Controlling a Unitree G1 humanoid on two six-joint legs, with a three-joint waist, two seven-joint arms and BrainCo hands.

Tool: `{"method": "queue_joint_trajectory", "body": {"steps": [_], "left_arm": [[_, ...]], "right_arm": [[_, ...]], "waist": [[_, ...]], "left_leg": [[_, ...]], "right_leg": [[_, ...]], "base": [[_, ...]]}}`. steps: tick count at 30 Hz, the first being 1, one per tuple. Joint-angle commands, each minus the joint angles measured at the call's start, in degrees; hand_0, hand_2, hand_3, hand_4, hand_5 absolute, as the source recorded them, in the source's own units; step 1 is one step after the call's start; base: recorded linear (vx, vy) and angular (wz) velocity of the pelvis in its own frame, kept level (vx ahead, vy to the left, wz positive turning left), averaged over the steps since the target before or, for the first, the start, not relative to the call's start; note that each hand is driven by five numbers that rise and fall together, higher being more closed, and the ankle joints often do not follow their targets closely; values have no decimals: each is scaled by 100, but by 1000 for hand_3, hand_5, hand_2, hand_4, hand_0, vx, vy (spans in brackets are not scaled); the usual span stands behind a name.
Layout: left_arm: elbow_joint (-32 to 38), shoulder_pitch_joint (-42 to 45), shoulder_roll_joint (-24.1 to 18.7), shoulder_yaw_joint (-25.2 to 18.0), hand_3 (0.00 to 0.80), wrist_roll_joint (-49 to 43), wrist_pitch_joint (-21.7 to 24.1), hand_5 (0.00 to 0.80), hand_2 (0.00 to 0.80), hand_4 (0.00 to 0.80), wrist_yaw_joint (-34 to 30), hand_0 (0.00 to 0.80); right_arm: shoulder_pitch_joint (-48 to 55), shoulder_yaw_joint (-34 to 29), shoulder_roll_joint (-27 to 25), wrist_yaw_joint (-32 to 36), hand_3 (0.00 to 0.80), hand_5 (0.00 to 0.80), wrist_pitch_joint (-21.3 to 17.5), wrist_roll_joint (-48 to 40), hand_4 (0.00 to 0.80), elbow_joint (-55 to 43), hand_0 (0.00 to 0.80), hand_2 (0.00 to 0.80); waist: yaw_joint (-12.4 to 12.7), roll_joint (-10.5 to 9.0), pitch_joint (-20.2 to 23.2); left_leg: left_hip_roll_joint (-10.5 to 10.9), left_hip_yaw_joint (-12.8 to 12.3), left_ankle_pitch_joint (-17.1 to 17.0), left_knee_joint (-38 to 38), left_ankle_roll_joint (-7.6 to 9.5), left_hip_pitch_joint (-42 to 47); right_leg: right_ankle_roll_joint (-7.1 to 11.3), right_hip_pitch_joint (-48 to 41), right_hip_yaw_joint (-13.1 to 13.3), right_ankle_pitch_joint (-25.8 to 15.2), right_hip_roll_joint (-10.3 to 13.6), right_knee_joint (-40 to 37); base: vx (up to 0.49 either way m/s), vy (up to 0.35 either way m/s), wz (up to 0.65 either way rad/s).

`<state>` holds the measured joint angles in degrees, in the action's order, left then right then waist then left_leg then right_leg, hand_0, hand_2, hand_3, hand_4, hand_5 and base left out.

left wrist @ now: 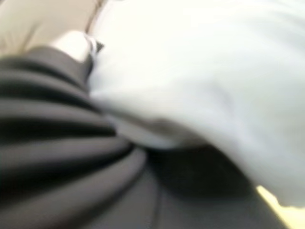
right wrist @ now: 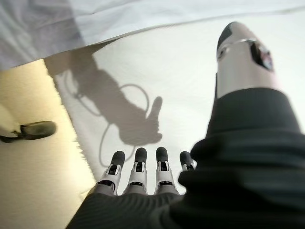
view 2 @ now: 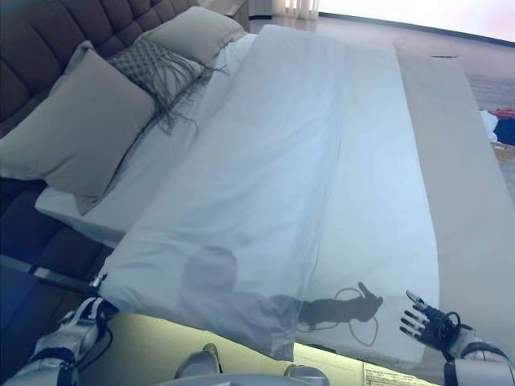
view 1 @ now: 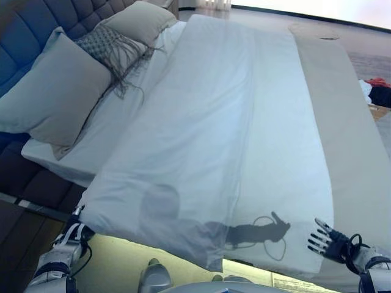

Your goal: Make the bed neatly

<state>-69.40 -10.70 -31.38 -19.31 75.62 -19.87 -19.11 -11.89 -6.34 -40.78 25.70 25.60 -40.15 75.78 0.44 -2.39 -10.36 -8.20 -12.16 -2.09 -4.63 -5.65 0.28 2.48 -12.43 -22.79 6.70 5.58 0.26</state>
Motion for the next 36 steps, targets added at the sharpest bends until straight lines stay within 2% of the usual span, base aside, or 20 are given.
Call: {"method": "queue_joint_trajectory", "body": {"steps": [1, 7, 14, 18, 36], "left_arm": [[-224, 390, -196, -616, 800, 319, 427, 800, 800, 800, -220, 800], [-500, 427, -118, -585, 800, 219, 398, 800, 800, 800, -289, 800], [-614, 512, -309, -627, 800, 79, 277, 800, 800, 800, -346, 800], [-717, 442, -351, -533, 800, -12, 211, 800, 800, 800, -510, 800], [-632, 425, -406, -368, 800, -106, 123, 800, 800, 800, -510, 800]], "right_arm": [[-176, -75, -168, 91, 0, 0, -60, -26, 0, 204, 0, 0], [-238, 2, -56, 252, 0, 0, -144, 36, 0, 189, 0, 0], [-285, 31, -114, 178, 0, 0, -92, 24, 0, 232, 0, 0], [-327, 86, -61, 120, 0, 0, -98, -13, 0, 258, 0, 0], [-324, 52, -15, 147, 0, 0, -88, 34, 0, 217, 0, 0]], "waist": [[363, 224, 298], [413, 223, 304], [492, 220, 346], [536, 210, 337], [672, 82, 246]], "left_leg": [[-166, 137, 215, 135, -205, 458], [12, 182, 370, 308, -151, 577], [187, 203, 425, 481, -52, 693], [242, 204, 464, 490, 0, 681], [442, 151, 680, 428, 233, 679]], "right_leg": [[149, 692, 64, 145, 348, 978], [256, 618, 56, 10, 431, 793], [372, 472, 92, -162, 440, 487], [412, 466, 74, -213, 460, 428], [612, 498, 136, -415, 621, 297]], "base": [[-44, 166, 42], [-57, 137, 21], [-46, 93, 0], [-59, 60, 3], [-25, 61, 1]]}}
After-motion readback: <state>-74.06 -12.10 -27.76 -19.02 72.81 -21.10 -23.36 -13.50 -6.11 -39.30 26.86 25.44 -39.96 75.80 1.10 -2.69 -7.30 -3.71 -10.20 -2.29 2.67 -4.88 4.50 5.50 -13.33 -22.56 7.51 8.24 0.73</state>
